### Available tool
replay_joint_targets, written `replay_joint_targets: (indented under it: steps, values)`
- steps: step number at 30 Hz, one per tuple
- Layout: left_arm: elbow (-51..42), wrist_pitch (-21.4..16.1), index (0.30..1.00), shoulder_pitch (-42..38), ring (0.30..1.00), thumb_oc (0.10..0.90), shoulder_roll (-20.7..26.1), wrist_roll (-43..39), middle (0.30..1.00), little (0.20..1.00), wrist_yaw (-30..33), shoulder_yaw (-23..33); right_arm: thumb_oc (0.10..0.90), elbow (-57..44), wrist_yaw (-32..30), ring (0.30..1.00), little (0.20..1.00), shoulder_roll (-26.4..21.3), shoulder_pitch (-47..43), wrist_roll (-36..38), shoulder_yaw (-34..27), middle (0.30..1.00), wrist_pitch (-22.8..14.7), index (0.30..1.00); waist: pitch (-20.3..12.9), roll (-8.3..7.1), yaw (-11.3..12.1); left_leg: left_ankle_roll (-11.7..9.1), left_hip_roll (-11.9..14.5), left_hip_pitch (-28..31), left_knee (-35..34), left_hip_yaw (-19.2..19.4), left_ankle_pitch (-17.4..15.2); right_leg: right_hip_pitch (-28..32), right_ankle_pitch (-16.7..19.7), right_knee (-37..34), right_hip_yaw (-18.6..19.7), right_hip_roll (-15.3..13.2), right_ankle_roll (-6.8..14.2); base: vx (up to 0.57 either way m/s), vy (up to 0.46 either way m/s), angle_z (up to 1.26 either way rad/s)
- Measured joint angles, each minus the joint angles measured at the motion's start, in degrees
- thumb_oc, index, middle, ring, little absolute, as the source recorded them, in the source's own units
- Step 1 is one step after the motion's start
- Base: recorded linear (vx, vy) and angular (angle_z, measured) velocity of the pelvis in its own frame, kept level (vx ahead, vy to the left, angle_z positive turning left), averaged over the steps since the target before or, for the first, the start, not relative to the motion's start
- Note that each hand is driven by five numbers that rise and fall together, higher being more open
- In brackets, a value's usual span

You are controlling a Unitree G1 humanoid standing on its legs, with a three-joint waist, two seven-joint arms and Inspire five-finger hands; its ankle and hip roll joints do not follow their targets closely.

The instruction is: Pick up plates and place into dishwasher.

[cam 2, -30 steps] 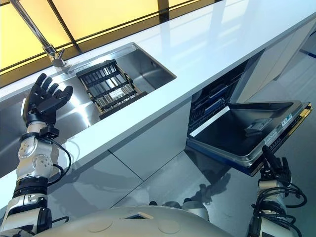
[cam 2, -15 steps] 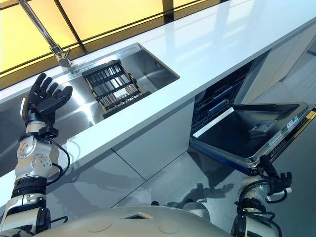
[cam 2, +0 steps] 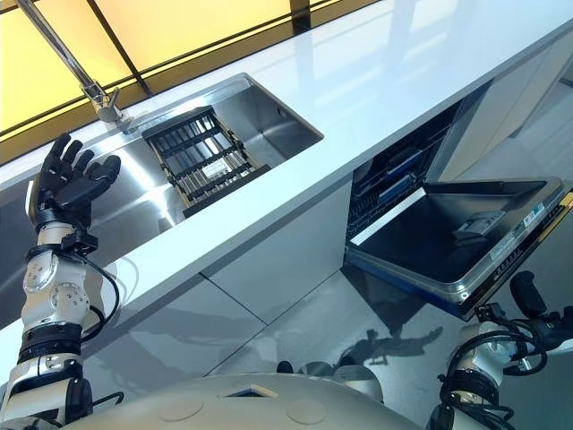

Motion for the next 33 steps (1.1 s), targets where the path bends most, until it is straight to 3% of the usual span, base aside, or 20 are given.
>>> replay_joint_targets:
  steps: [4, 7, 14, 19, 26, 33]
  values:
    - [0.00, -0.12, 0.900, 0.00, 0.900, 0.800, 0.00, 0.04, 0.900, 0.900, 0.02, 0.00, 0.800, 4.30, 1.59, 0.900, 0.900, 0.01, 0.37, 0.72, 0.21, 0.900, 1.70, 0.900, -0.48, -0.74, -0.01, 0.05, 0.01, 0.00, -0.01, 0.38, -0.16, -0.21, -0.02, 0.00, 0.54, -0.02, 0.03, 0.00, 0.013, -0.06]
    - [0.00, -0.12, 0.900, 0.00, 0.900, 0.800, 0.00, 0.13, 0.900, 0.900, 0.34, 0.06, 0.800, 6.92, 4.20, 0.900, 0.900, 0.03, 0.69, 5.88, 0.04, 0.900, 2.27, 0.900, -0.70, -1.07, 0.07, 0.06, -0.01, -0.10, -0.01, 0.39, -0.20, -0.35, -0.03, 0.00, 0.57, -0.06, 0.04, 0.00, 0.000, 0.00]
    - [0.00, -0.11, 0.900, 0.00, 0.900, 0.800, 0.00, 2.28, 0.900, 0.900, 0.69, 1.44, 0.800, 10.84, 19.80, 0.900, 0.900, 0.34, 0.72, 18.25, -2.01, 0.900, 5.62, 0.900, -0.76, -1.16, 0.20, 0.08, 0.02, -0.22, -0.01, 0.22, -0.21, -0.35, -0.02, -0.01, 0.37, -0.21, 0.02, 0.01, -0.020, 0.01]
    - [0.00, -0.06, 0.900, -0.01, 0.900, 0.800, 0.02, 2.31, 0.900, 0.900, 0.70, 1.84, 0.800, 12.28, 24.88, 0.900, 0.900, 0.27, 0.71, 20.25, -2.82, 0.900, 6.53, 0.900, -1.01, -1.36, 0.33, 0.11, -0.05, -1.05, 0.00, -0.41, -0.07, -0.82, -0.06, -0.01, -0.49, -0.38, 0.06, 0.00, -0.058, 0.08]
    - [-0.03, 0.26, 0.900, -0.02, 0.900, 0.800, 0.10, 2.24, 0.900, 0.900, 1.22, 2.92, 0.800, 15.82, 33.01, 0.900, 0.900, 0.16, 0.42, 20.28, -1.64, 0.900, 12.23, 0.900, -1.80, -3.01, 0.49, 0.06, 0.05, -1.14, 0.00, -0.16, -0.07, -1.05, -0.06, -0.01, -0.21, 0.05, 0.06, -0.04, -0.081, -0.02]
    - [-0.23, 0.25, 0.900, 0.01, 0.900, 0.800, 0.23, 1.86, 0.900, 0.900, 3.32, 8.01, 0.800, 15.86, 35.57, 0.900, 0.900, 0.47, 0.43, 22.72, 4.77, 0.900, 14.54, 0.900, -2.25, -5.39, 0.17, -0.59, 1.00, -0.02, -0.01, 4.16, -0.84, -1.75, 0.06, 0.01, 4.31, 1.01, -0.03, 0.00, -0.039, -0.31]
